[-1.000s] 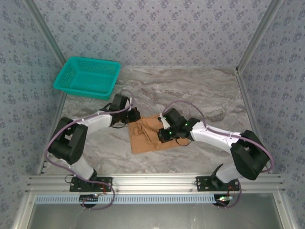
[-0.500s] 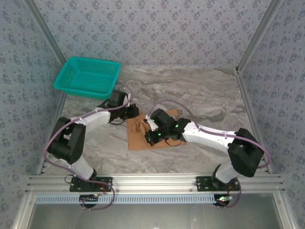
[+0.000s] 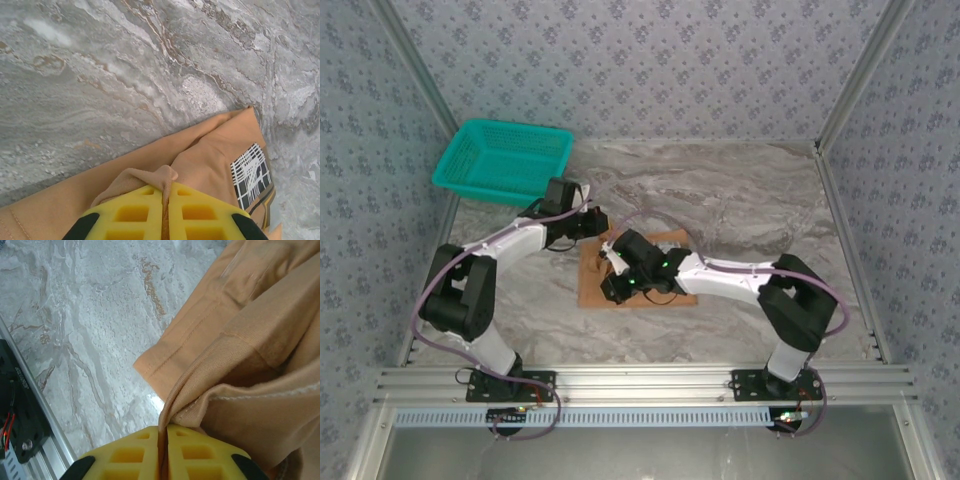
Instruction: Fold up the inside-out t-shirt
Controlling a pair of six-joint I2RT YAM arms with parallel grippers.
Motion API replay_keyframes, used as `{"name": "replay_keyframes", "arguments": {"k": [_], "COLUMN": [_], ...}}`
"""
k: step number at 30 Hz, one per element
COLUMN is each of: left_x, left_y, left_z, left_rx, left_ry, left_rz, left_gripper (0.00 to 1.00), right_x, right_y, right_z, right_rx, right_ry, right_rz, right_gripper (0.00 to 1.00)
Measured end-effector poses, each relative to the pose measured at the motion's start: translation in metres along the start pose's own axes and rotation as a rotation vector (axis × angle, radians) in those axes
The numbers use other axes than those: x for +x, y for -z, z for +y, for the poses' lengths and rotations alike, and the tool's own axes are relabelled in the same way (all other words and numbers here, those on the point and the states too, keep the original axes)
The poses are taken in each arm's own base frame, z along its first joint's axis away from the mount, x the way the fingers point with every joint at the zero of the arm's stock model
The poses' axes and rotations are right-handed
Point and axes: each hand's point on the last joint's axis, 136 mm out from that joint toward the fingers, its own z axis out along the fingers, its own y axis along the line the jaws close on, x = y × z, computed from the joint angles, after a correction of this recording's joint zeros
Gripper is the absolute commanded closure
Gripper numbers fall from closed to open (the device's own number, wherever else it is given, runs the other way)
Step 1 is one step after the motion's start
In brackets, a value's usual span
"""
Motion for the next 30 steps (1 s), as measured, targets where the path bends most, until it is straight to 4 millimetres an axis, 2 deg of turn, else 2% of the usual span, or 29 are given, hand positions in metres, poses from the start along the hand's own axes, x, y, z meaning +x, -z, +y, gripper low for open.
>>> {"name": "replay_keyframes", "arguments": {"k": [3, 6, 9, 11, 14, 17, 20, 23, 25, 28, 30], "left_x": [0.0, 0.001, -0.004, -0.011, -0.021, -0.024, -0.008, 0.023, 0.055, 0.099, 0.122], "left_y": [-0.005, -0.01, -0.008, -0.004, 0.004, 0.023, 0.05, 0.063, 0.061, 0.047, 0.039], "left_z": [0.013, 0.033, 0.052, 0.061, 0.068, 0.065, 0.058, 0.047, 0.038, 0.031, 0.031], "left_rx": [-0.026, -0.075, -0.123, -0.15, -0.195, -0.219, -0.213, -0.174, -0.124, -0.074, -0.055], "left_ry": [0.004, 0.025, 0.053, 0.066, 0.066, 0.058, 0.056, 0.051, 0.042, 0.031, 0.034], "left_rz": [0.007, 0.018, 0.005, -0.019, -0.061, -0.116, -0.153, -0.139, -0.078, 0.042, 0.118], "left_gripper": [0.88, 0.77, 0.63, 0.57, 0.5, 0.46, 0.46, 0.46, 0.45, 0.47, 0.5], "right_x": [-0.002, -0.006, -0.015, -0.02, -0.021, -0.027, -0.039, -0.046, -0.04, -0.023, -0.011], "right_y": [-0.019, -0.027, -0.024, -0.016, 0.011, 0.046, 0.073, 0.082, 0.078, 0.066, 0.059], "right_z": [0.003, 0.01, 0.022, 0.03, 0.036, 0.028, -0.01, -0.063, -0.096, -0.123, -0.134], "right_rx": [-0.021, -0.054, -0.105, -0.134, -0.16, -0.151, -0.07, 0.041, 0.107, 0.166, 0.191], "right_ry": [0.001, 0.01, 0.03, 0.05, 0.08, 0.091, 0.029, -0.088, -0.166, -0.242, -0.277], "right_rz": [0.006, -0.002, -0.035, -0.057, -0.101, -0.173, -0.248, -0.282, -0.258, -0.195, -0.148], "right_gripper": [0.7, 0.59, 0.51, 0.49, 0.48, 0.48, 0.49, 0.51, 0.52, 0.54, 0.56]}}
